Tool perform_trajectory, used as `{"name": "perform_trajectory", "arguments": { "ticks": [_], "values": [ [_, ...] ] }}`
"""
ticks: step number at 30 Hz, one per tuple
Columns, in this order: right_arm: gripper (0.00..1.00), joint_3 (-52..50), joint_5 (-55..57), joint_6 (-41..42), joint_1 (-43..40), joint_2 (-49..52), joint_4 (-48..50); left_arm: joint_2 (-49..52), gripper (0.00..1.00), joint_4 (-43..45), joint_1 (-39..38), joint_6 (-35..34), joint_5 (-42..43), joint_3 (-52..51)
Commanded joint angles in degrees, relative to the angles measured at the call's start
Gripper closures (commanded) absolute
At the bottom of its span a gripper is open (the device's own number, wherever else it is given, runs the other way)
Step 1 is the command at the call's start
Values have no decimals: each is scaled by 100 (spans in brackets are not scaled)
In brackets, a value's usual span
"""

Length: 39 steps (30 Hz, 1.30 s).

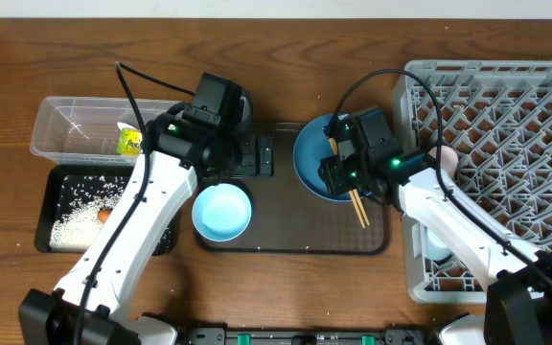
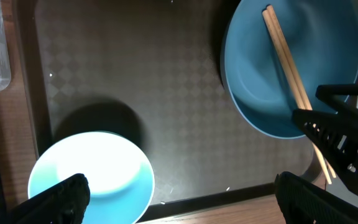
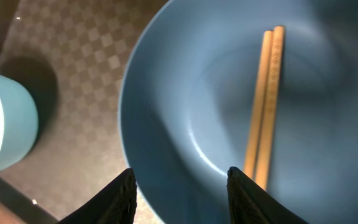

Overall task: Sort waste into correct bins and load items into the dishwasher rack
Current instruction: 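Move the right gripper left over the blue plate and chopsticks, then grasp the light-blue bowl rim with the right gripper and lift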

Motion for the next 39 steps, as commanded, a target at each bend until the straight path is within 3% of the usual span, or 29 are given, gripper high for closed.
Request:
{"name": "perform_trajectory", "arguments": {
  "ticks": [1,8,16,27,39],
  "values": [
    [53,7,-232,306,177,13,74,33,2,-33,20,13,-33,-24],
    [53,4,-229,660,514,13,131,20,2,289,70,101,-264,13],
    [54,4,-203,798,973,15,302,-116,2,-579,1067,378,-1364,328],
    [54,2,160,1296,1663,55,1067,-254,2,-1276,3753,372,-470,315],
    [53,2,1064,1429,2516,802,1897,-247,2,-1276,4236,352,-367,280]
  ]
}}
